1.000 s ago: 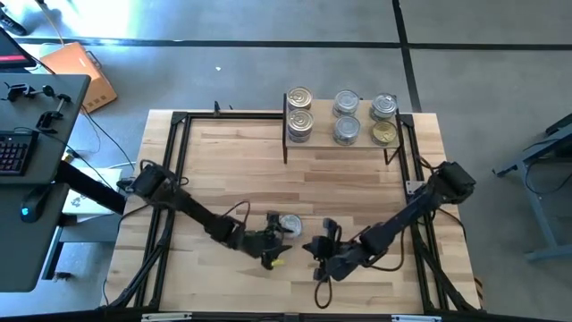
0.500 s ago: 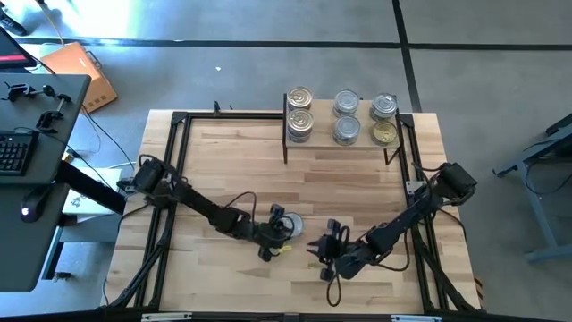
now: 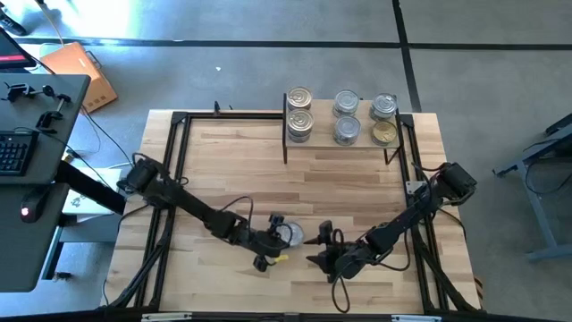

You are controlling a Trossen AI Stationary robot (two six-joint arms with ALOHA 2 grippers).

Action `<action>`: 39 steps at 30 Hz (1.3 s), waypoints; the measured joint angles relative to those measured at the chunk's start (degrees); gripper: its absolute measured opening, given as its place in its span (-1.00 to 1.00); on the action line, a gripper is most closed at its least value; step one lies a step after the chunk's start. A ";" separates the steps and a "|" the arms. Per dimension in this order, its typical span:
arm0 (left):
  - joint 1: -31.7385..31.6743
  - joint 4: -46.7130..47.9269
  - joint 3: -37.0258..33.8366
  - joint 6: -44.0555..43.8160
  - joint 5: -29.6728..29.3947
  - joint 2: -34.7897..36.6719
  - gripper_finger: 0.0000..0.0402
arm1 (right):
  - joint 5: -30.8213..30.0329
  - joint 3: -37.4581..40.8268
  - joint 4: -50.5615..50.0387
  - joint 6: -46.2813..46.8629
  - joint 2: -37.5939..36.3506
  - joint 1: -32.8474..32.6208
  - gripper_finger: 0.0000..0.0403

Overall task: Stack canned seafood by type on shelf
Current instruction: Stack the green tuna can on top of the other green tuna can on the shelf

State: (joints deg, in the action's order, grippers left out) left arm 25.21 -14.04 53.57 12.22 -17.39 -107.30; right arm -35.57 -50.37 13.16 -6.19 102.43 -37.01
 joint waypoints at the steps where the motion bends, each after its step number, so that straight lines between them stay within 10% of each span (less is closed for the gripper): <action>1: 0.00 0.73 0.06 -0.58 0.02 1.13 -1.00 | 0.02 0.00 0.29 -1.45 0.00 0.00 0.11; 25: -4.94 0.71 0.17 -16.36 5.49 4.10 -1.00 | 7.81 -0.02 4.40 -19.08 1.37 7.32 0.14; 39: -5.77 1.24 0.04 -19.75 5.14 4.10 -1.00 | -4.52 -0.26 12.38 -26.06 8.60 7.24 0.13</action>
State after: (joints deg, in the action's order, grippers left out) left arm 19.44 -12.79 53.60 -7.53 -12.25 -103.20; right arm -40.09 -50.63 25.54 -32.25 111.03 -29.78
